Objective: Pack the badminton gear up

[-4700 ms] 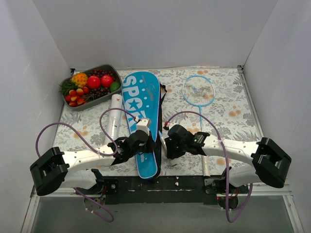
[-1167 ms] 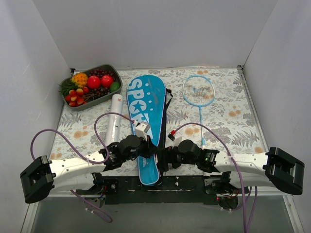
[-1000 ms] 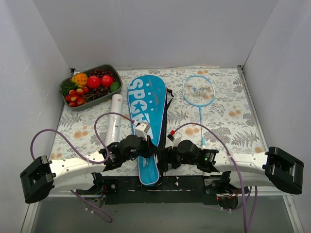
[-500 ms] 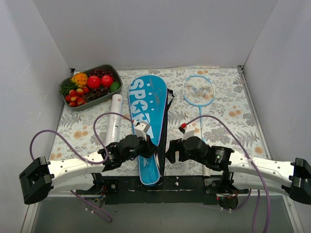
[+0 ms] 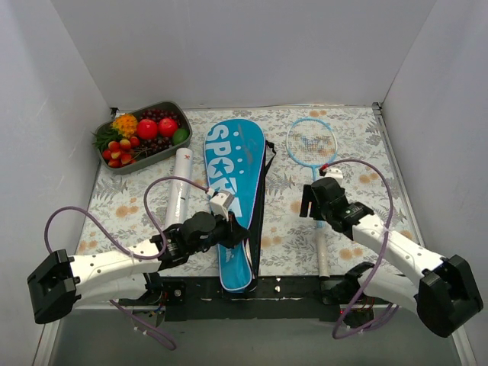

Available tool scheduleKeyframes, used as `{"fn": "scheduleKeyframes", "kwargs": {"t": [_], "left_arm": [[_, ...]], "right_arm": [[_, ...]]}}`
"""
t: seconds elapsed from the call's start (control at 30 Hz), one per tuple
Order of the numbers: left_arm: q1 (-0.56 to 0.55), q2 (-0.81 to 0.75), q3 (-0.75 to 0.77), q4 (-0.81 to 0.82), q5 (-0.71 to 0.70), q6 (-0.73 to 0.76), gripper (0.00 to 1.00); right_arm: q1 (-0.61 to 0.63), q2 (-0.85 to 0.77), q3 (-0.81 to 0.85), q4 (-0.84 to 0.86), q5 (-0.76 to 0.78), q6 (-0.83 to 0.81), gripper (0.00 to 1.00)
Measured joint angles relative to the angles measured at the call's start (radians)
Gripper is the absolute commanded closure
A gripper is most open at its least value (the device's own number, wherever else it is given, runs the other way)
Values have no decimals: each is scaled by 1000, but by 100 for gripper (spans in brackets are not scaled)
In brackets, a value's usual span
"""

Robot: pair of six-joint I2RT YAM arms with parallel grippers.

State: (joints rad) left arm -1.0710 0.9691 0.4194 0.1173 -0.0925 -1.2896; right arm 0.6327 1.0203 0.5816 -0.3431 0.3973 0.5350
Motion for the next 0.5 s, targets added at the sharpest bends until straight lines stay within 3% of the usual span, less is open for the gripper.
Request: {"fn": "scheduleKeyframes", "kwargs": {"t": [0.27, 0.4, 0.5], "left_arm": [[0, -53, -27, 9, 3, 0, 100], [0, -68, -35, 11, 4, 0, 100], [0, -70, -40, 18, 4, 0, 100]], "right_arm": [[-169, 189, 35, 56, -67, -79, 21], [-190, 291, 75, 88, -80, -101, 33], [-194, 348, 86, 109, -86, -114, 36]]}}
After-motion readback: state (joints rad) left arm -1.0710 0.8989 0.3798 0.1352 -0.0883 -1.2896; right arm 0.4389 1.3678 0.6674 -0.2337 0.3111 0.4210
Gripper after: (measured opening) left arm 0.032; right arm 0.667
